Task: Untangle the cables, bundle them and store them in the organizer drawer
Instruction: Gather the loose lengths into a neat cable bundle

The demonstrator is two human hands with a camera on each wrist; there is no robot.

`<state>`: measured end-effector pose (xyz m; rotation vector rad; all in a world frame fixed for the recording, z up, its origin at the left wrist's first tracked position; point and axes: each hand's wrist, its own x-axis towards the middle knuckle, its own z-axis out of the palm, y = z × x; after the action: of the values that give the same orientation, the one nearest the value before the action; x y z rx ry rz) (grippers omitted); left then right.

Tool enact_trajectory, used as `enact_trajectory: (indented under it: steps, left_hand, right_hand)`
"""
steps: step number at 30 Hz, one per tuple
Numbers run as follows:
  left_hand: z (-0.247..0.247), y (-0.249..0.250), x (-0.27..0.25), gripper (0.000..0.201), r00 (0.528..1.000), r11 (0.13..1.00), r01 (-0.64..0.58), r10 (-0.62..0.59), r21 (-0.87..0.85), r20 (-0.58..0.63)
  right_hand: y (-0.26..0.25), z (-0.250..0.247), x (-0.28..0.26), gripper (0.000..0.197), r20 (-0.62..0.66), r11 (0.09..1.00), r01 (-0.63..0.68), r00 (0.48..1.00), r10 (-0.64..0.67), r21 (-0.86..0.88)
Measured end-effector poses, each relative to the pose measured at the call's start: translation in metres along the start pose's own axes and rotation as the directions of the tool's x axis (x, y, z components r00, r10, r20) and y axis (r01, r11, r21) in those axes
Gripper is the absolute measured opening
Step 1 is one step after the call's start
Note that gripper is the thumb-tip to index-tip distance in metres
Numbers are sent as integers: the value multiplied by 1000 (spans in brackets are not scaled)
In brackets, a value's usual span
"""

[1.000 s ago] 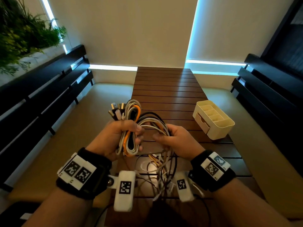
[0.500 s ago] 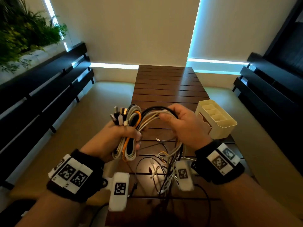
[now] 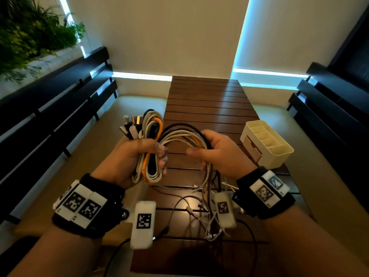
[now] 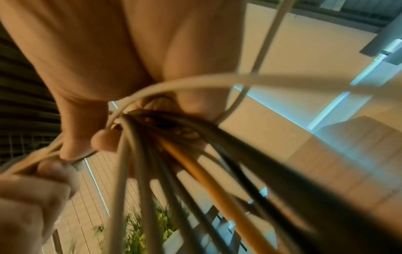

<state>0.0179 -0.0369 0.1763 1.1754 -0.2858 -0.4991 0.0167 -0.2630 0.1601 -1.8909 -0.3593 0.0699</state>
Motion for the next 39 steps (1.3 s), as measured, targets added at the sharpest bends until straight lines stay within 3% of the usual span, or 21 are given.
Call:
enact_trajectory:
  steps: [5,10,18,22,24,25,28,33,35,37,39]
  left_hand:
    - [-9,1,-4,53,999,999,41,-40,-23,25]
    - [-18,2,-13,27,1000,999,-7,6,-32,-22]
    - [-30,8,-23,15,999,999,-34,34,38,-5]
    - [-29,16,-21,18,999,999,-37,37,38,9]
    - [-25,22,-18,19,998,998,-58,57,26,32]
    - [-23,24,-16,18,997,997,-67,66,30,43]
    - [-20,24,-13,20,999,998,-41,39,47,29]
    - [-21,7,-14,18,1000,1000,-3,3,20,-17]
    - [-20,6,-15,16,1000,1000,-1,1,3,-11]
    - [-18,7,-15,14,1000,1000,-10,10,18,1]
    - [-15,6,-14,14,1000,997,-24,25,71,-3]
  right_hand:
    - [28,19,4,13,74,984,-38,996,51,-172]
    - [47,30,9,9,75,951,-97,989,124,-292]
    - [17,5,3,4,32,927,-54,997,71,-372]
    - [0,-18,-4,6,-94,979,-86,993,70,-184]
    - [-3,-23,-6,8,-54,983,-131,991,125,-129]
    - [-2,-24,-7,10,-21,970,-159,987,158,-184]
    - [5,-23,-10,20,-14,873,-246,964,264,-420]
    - [-6,-29,-17,27,-123,761,-334,939,322,-557]
    - [-14,-34,-16,36,-144,650,-351,925,351,-674]
    - [-16,-33,-13,45,-107,491,-360,876,470,-793]
    - [-9,-28,-10,43,-70,391,-376,790,609,-840]
